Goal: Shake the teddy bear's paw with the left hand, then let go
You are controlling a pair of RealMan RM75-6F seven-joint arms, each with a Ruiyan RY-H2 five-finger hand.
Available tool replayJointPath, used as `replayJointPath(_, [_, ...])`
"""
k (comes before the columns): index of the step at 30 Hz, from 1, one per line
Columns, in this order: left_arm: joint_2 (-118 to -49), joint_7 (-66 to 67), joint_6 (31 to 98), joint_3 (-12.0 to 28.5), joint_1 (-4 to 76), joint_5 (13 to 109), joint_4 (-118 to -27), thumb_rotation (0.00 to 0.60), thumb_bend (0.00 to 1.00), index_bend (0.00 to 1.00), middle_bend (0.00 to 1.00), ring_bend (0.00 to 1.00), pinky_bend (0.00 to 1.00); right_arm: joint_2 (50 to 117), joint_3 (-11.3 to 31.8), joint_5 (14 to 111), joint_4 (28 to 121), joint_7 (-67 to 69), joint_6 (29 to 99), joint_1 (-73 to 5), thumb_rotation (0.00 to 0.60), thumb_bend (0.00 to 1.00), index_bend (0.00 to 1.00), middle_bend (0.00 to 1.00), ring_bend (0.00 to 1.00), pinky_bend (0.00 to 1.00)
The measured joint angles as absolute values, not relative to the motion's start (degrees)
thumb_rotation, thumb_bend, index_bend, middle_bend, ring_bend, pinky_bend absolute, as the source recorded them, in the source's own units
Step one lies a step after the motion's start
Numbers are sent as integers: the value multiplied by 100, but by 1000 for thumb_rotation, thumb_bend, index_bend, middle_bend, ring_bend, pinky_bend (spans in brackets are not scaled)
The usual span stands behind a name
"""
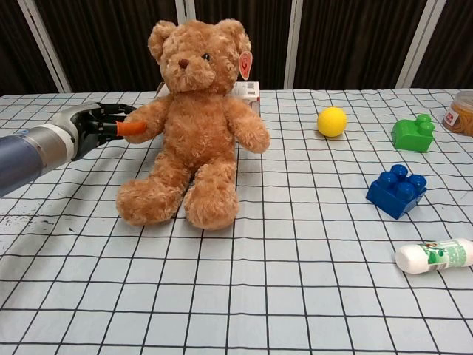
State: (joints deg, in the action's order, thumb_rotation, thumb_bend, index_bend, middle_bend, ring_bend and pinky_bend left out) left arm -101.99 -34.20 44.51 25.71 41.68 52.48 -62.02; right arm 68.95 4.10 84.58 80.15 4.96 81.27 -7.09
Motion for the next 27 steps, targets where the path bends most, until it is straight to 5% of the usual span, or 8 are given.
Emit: replayJointPath(27, [-10398,-2982,4608,2693,4132,5229,-6221,600,522,393,391,16,60,6865,391,8488,8038,569,8120,-708,600,367,8,136,128,63])
